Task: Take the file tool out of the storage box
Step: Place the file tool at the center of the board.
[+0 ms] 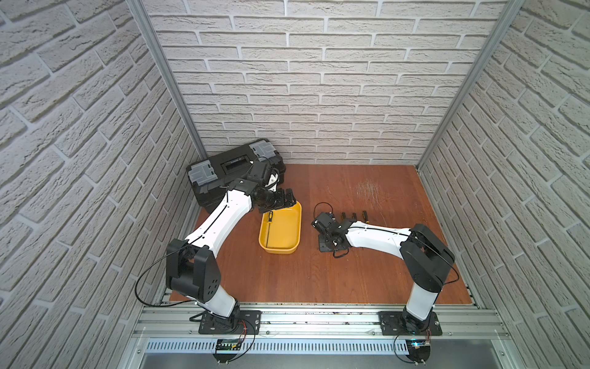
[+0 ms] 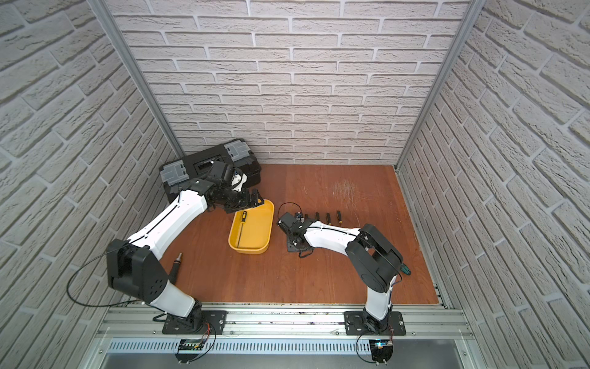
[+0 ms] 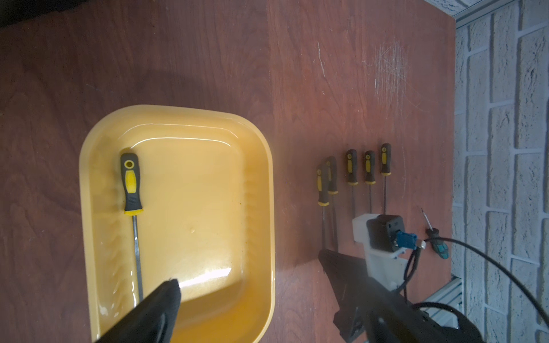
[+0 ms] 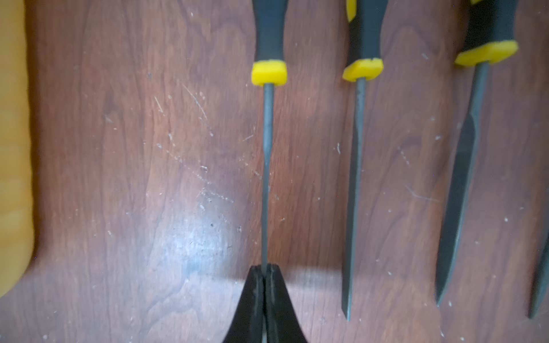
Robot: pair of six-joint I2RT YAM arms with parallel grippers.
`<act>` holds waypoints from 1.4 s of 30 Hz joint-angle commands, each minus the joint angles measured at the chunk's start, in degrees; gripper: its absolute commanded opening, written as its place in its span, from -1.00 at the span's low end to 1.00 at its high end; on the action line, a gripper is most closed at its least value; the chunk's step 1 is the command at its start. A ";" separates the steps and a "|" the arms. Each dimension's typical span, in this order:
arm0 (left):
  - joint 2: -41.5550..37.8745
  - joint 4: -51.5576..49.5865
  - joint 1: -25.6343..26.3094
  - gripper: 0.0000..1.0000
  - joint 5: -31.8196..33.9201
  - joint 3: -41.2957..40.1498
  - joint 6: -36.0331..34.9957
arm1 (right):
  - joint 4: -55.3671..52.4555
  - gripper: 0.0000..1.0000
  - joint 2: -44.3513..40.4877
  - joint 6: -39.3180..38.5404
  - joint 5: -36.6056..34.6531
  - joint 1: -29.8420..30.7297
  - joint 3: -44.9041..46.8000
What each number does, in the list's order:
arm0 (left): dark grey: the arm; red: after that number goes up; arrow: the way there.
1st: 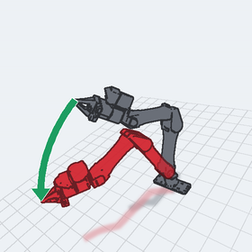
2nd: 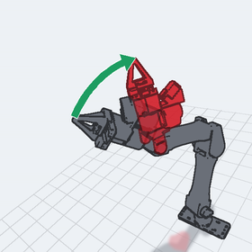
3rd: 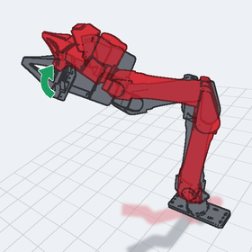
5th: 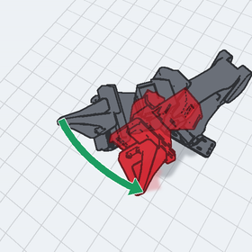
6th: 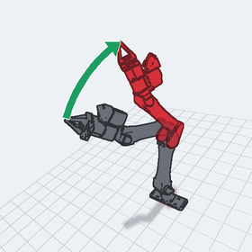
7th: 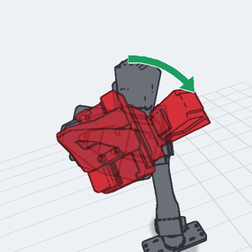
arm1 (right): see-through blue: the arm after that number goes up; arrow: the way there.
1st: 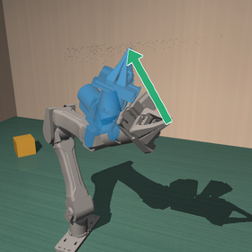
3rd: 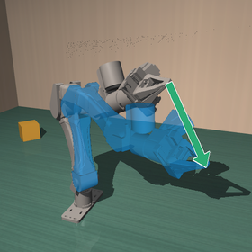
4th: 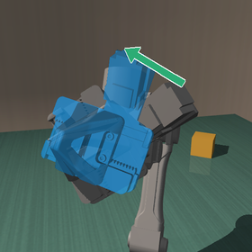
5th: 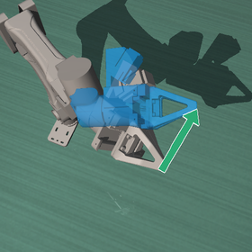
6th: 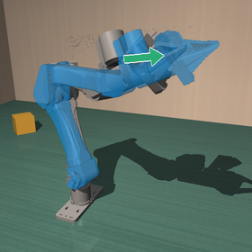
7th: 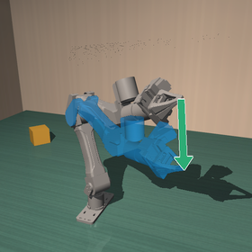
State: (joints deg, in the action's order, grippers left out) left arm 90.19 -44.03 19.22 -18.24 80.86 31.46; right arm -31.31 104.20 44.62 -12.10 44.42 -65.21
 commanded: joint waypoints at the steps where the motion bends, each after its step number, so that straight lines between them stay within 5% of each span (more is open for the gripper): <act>1: -2.04 -1.04 -0.32 0.97 1.43 -1.15 -0.88 | 1.60 -0.94 0.64 0.87 -1.36 0.49 0.87; 11: -2.47 -2.26 -0.25 0.97 4.14 -1.14 -1.03 | 1.95 -0.94 1.52 0.91 -1.57 0.51 1.23; 25: -1.78 -2.53 -0.31 0.97 4.76 -0.75 -0.80 | 3.85 -0.53 0.49 0.13 -1.84 0.49 1.97; 36: -1.47 -4.12 -0.32 0.97 6.65 0.53 -1.97 | 1.66 -0.40 -11.90 -5.09 -3.35 0.40 1.03; 42: -0.53 -5.58 -0.06 0.97 10.93 0.63 -2.91 | 2.99 -0.11 -21.28 -11.66 -0.74 -0.99 0.91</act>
State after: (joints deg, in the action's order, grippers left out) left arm 89.43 -48.27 19.25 -10.26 80.38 29.95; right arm -29.26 86.06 37.10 -13.69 44.10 -63.64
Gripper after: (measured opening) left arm 0.985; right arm 0.436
